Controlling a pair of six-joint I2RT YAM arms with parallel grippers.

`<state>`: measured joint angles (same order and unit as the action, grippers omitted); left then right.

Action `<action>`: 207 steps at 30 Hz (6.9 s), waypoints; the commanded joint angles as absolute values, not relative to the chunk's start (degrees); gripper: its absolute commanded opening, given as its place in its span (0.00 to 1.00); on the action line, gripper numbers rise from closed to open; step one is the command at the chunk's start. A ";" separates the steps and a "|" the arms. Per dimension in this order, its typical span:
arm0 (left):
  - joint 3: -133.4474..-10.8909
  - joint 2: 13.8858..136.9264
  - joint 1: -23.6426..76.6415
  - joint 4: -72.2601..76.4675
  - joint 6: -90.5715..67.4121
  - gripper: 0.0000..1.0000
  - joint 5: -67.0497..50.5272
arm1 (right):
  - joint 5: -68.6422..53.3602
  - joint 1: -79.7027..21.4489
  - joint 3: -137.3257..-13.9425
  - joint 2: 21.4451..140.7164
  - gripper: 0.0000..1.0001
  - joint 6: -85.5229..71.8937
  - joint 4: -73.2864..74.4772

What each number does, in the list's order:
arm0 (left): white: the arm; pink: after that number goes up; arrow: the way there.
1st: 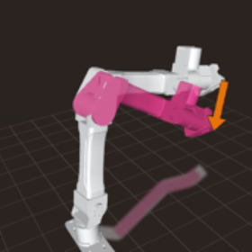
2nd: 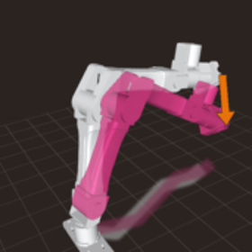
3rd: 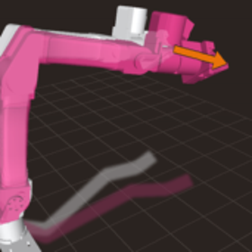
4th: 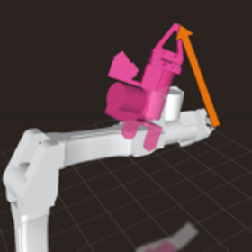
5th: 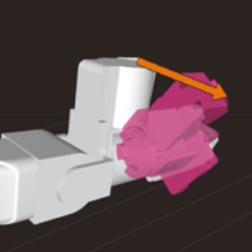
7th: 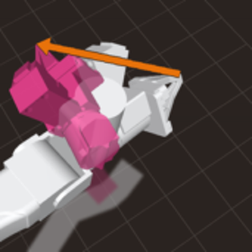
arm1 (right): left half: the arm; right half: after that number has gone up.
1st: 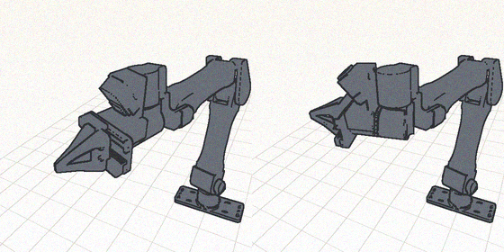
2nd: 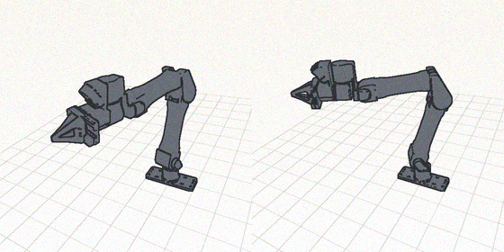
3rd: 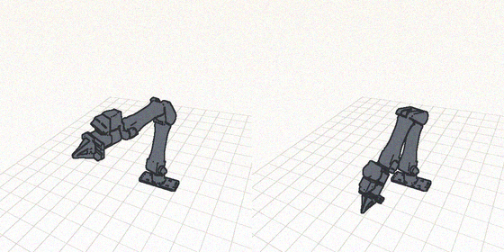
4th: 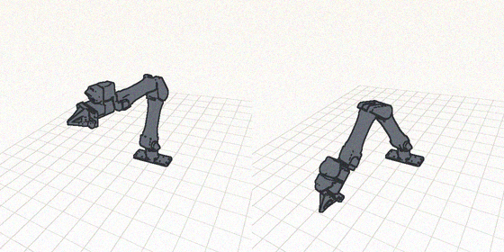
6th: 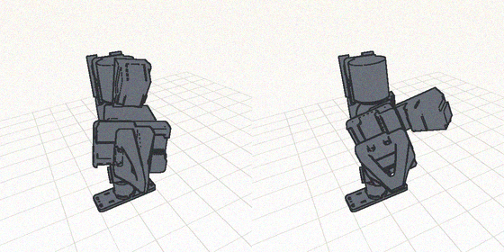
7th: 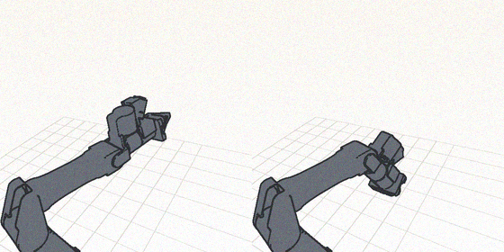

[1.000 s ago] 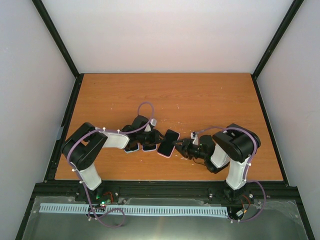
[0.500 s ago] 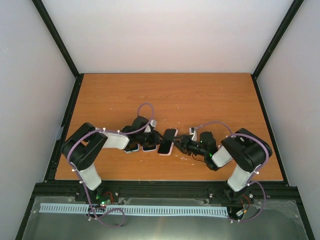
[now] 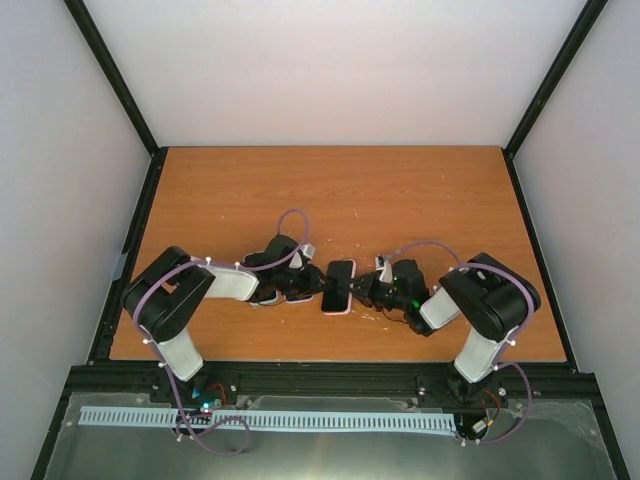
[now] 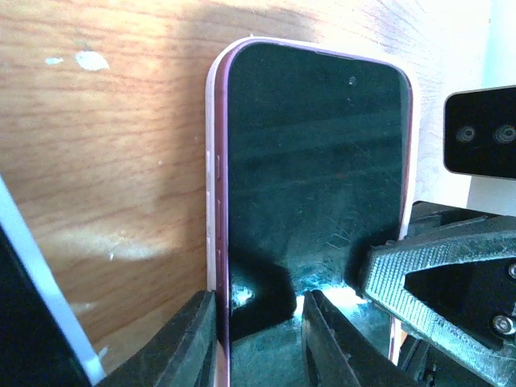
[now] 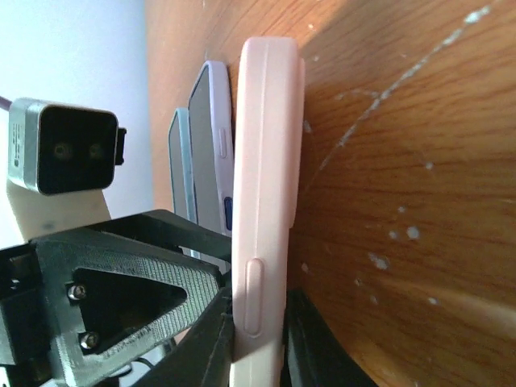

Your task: Put the phone into the phone case

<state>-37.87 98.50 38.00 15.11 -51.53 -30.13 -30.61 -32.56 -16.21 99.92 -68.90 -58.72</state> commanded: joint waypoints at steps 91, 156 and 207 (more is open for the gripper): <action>-20.90 63.07 26.19 35.35 -62.82 0.42 -57.95 | -37.23 -36.96 -22.24 89.86 0.10 -81.62 -88.48; -28.89 60.60 26.11 11.37 -48.35 0.87 -36.94 | -30.09 -37.42 -27.37 66.01 0.03 -44.18 -10.76; -39.53 44.96 26.10 -21.61 -43.94 0.99 -4.85 | -15.73 -29.79 -46.34 62.49 1.00 -28.48 23.20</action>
